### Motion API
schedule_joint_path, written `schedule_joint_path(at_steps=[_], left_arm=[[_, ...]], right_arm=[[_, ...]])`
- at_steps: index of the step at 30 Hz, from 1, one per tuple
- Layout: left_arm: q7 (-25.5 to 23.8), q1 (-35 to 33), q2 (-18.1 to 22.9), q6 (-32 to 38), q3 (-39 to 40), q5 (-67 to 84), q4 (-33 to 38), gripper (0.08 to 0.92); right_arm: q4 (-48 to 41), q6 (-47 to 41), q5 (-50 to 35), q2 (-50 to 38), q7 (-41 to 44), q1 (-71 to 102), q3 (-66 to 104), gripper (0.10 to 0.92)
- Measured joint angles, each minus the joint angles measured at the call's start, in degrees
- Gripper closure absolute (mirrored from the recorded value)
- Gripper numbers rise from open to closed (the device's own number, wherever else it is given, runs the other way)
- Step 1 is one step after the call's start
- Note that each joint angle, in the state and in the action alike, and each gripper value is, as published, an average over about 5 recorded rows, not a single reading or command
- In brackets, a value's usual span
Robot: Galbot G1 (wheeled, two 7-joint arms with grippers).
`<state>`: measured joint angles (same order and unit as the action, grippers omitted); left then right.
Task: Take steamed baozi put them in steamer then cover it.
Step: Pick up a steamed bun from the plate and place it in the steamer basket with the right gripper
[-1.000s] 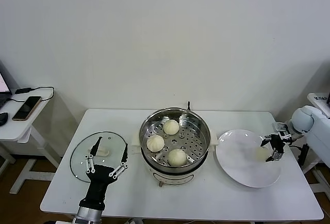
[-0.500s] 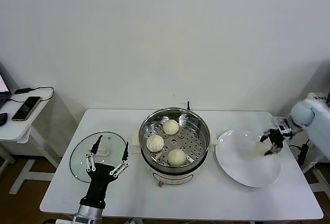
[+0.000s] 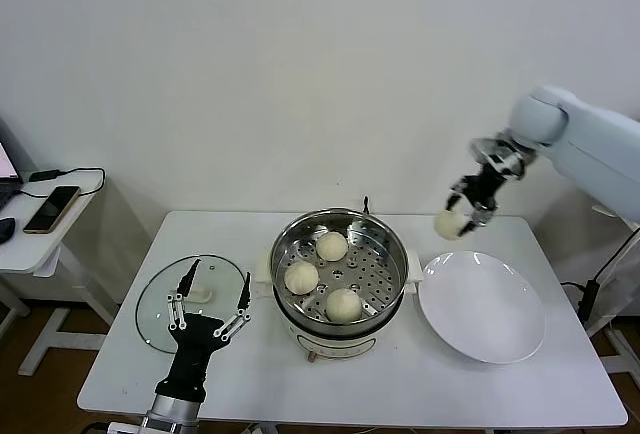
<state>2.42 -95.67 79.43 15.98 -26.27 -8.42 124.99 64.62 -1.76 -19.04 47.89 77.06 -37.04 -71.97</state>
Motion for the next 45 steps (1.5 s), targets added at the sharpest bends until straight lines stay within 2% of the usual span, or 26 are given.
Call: schedule_joint_path(at_steps=[6,13,37,41,45], left_arm=[[0.0,0.6,0.2,-0.1,0.2,0.2,-0.5,0.177],[0.1,0.7,0.3,-0.1,0.1,0.3,-0.6,0.177],[0.4,0.6,0.1,-0.1,-0.5,0.7,-0.4,0.177],[0.5,0.7,0.1,-0.1,-0.7,0.8,-0.4,0.177],[0.5,0.8,0.1,-0.1,-0.8,0.8,-0.4,0.177]], right_arm=[[4.5,-3.4,-5.7,5.4,-1.2,-4.2,-5.7,0.387],[6.6,-6.0,-8.2,10.5,-3.0,-5.4,-9.7,0.401],[7.2,-9.1,-4.3,15.6,-6.9,-0.4,-13.3,0.404],[7.4,-9.2,-3.6,15.6,-7.4,-0.1,-13.4,0.371],[7.8,-9.3,-3.3,15.5,-8.0,0.0,-13.2,0.259]])
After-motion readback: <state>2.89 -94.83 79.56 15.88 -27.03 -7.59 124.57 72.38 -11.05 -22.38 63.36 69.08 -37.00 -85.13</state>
